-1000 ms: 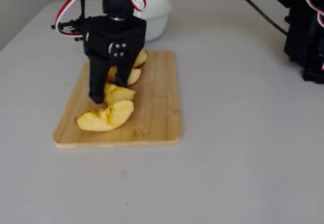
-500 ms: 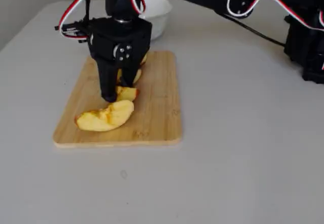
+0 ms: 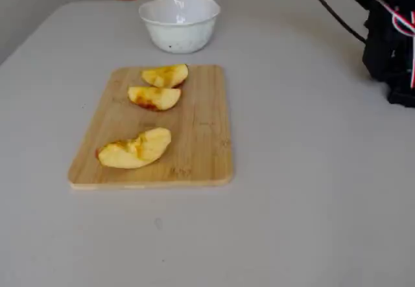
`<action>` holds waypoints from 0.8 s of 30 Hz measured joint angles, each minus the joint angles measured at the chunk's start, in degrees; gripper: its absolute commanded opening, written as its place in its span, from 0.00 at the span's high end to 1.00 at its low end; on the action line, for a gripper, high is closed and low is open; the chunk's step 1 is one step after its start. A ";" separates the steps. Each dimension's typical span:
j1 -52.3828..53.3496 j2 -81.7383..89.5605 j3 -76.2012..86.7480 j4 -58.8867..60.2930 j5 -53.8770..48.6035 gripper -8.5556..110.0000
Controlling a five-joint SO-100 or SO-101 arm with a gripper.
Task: Pick up the third from the right apple slice from the cutting board and place it into the bowl
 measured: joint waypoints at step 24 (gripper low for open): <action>16.79 -7.47 0.79 0.00 -2.37 0.84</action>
